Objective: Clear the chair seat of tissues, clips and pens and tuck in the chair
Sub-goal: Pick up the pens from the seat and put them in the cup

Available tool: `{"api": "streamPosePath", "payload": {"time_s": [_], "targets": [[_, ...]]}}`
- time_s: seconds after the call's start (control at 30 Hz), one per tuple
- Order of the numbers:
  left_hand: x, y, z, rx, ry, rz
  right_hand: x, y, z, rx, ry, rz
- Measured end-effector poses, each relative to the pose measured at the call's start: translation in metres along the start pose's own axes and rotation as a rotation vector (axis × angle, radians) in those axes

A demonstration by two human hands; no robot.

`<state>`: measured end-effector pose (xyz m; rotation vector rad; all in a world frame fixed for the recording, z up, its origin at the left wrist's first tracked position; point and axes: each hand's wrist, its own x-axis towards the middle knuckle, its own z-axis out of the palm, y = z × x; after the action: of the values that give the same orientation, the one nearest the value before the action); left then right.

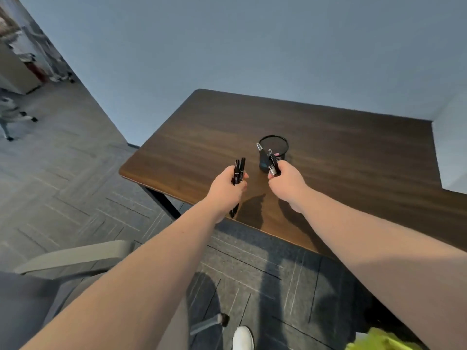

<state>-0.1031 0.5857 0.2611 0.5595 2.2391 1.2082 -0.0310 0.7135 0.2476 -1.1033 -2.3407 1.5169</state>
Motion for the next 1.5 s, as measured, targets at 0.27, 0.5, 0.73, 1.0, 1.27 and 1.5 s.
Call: {"api": "streamPosePath", "payload": {"time_s": [0.27, 0.5, 0.73, 1.0, 1.27, 1.5], "targets": [[0.078, 0.044, 0.011, -0.100, 0.011, 0.112, 0.056, -0.019, -0.032, 0.154, 0.134, 0.055], [0.144, 0.071, 0.004, -0.176, -0.080, 0.124, 0.109, -0.043, -0.045, 0.291, 0.202, 0.050], [0.194, 0.072, 0.016, -0.181, -0.128, 0.129, 0.152, -0.035, -0.035, 0.357, 0.248, 0.085], [0.220, 0.053, 0.032, -0.169, -0.132, 0.083, 0.176, -0.019, -0.013, 0.329, 0.263, 0.096], [0.228, 0.045, 0.045, -0.093, -0.164, 0.081, 0.185, 0.000, 0.001, 0.178, 0.297, 0.000], [0.228, 0.040, 0.049, -0.041, -0.177, 0.070, 0.184, 0.006, 0.002, 0.136, 0.301, -0.025]]}}
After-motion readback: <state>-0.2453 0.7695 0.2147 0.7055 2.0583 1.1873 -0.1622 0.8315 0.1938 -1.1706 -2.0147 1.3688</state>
